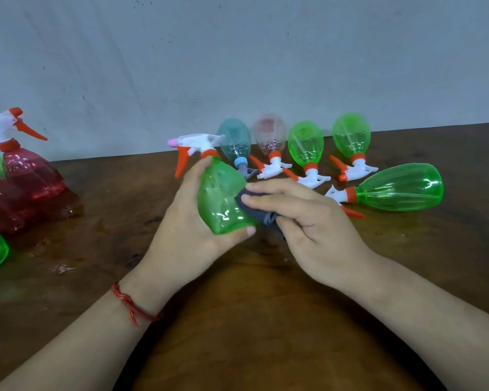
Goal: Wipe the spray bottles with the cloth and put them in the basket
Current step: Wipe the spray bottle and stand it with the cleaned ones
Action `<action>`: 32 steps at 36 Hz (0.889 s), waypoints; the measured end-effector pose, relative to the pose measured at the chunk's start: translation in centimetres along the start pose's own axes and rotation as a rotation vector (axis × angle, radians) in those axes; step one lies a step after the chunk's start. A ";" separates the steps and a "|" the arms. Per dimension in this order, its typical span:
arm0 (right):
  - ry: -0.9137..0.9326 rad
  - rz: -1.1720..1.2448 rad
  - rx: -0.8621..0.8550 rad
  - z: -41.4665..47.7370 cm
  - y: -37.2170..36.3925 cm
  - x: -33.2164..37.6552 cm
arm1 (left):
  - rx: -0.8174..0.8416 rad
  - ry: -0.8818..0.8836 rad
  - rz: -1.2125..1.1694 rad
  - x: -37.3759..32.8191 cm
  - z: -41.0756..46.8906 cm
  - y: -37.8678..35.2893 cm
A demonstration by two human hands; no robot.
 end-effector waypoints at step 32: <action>-0.261 0.344 -0.187 0.7 1.2 -2.6 | 0.227 -0.125 0.075 -1.4 -1.3 -1.5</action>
Point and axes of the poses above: each hand's wrist, its own z-axis towards the middle knuckle, its own y-axis out of the back of the hand, x = y × z, the point moved 6 cm from there along z, towards the middle knuckle
